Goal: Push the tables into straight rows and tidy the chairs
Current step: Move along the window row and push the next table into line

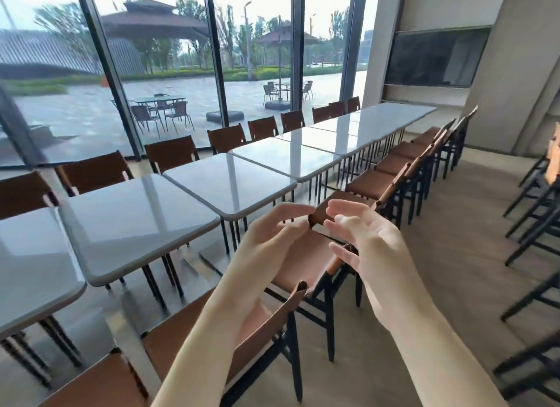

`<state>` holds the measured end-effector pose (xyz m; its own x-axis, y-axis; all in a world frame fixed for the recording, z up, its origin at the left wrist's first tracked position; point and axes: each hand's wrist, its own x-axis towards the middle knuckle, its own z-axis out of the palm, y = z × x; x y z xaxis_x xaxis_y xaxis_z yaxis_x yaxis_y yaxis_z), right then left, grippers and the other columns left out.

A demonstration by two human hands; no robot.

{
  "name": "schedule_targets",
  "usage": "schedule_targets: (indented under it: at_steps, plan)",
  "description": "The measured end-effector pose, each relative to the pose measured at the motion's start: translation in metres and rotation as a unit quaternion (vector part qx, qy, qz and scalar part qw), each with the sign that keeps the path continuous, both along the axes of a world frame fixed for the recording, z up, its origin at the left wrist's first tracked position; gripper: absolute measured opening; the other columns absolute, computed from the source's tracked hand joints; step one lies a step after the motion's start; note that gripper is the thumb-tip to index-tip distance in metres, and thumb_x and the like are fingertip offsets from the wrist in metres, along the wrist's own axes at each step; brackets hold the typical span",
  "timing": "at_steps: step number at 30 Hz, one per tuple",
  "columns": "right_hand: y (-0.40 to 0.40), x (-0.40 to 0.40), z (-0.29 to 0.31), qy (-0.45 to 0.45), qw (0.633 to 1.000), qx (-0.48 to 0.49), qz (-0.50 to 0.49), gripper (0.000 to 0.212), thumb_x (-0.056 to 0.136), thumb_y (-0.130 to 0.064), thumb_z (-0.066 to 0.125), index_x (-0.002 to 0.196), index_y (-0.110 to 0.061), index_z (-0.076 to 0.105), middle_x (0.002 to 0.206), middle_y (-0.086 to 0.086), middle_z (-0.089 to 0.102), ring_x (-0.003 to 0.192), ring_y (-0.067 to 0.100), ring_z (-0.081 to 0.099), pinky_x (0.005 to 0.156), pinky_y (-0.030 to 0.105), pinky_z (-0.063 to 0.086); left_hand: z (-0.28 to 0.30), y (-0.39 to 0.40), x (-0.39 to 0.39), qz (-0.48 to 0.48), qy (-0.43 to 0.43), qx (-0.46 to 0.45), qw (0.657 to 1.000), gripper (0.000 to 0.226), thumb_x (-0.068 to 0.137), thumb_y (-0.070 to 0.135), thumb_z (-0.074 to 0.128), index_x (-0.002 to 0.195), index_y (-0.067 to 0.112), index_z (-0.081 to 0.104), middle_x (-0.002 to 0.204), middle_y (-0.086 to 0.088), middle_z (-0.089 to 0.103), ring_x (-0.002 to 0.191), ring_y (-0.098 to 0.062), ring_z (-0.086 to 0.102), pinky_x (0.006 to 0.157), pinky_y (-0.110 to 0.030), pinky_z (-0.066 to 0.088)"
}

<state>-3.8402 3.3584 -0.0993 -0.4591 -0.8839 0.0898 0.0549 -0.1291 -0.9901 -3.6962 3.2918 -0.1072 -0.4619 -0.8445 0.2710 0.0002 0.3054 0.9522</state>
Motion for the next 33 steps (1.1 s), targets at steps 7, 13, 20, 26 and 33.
schedule_targets:
  at_steps: [7,13,20,26,33]
  plan:
    - [-0.025,-0.113,0.007,0.019,0.998,0.007,0.064,0.019,0.096,-0.023,0.06,0.104,-0.032,0.075,0.115,-0.011,0.072,0.117,0.01,0.064,0.102,0.04,0.053,0.005,-0.016,-0.101,0.065,0.004,-0.008,0.998,0.019,0.102,0.033,0.058,0.11,0.045,0.069,0.11,0.021,0.071,0.1,0.0,0.068,0.077,-0.017,0.058]
    - [-0.061,-0.167,0.001,0.022,0.994,0.003,0.103,0.021,0.097,-0.023,0.059,0.111,-0.032,0.072,0.121,-0.01,0.07,0.116,0.008,0.064,0.101,0.038,0.053,-0.002,-0.033,-0.147,0.103,0.007,-0.003,0.995,0.021,0.103,0.025,0.056,0.113,0.037,0.071,0.108,0.011,0.074,0.099,-0.006,0.071,0.075,-0.017,0.058]
    - [-0.115,-0.2,-0.014,0.026,0.988,0.013,0.152,0.023,0.098,-0.019,0.058,0.106,-0.033,0.075,0.114,-0.013,0.073,0.114,0.005,0.065,0.099,0.037,0.054,-0.019,-0.077,-0.182,0.132,-0.008,0.004,0.991,0.019,0.1,0.031,0.059,0.113,0.038,0.071,0.112,0.017,0.073,0.108,-0.003,0.068,0.092,-0.033,0.051]
    - [-0.185,-0.229,-0.027,0.031,0.985,0.024,0.17,0.022,0.098,-0.019,0.058,0.106,-0.031,0.075,0.109,-0.015,0.074,0.113,0.005,0.065,0.101,0.038,0.054,-0.033,-0.142,-0.213,0.169,-0.006,0.007,0.986,0.024,0.091,0.039,0.057,0.11,0.041,0.072,0.114,0.019,0.072,0.113,-0.005,0.066,0.108,-0.047,0.046]
    - [-0.3,-0.261,-0.014,0.087,0.974,0.026,0.208,0.022,0.098,-0.019,0.057,0.107,-0.031,0.073,0.104,-0.015,0.075,0.109,0.005,0.067,0.104,0.043,0.05,-0.03,-0.249,-0.253,0.203,0.016,0.022,0.979,0.022,0.102,0.022,0.058,0.111,0.036,0.071,0.111,0.019,0.074,0.109,0.002,0.066,0.106,-0.039,0.048]
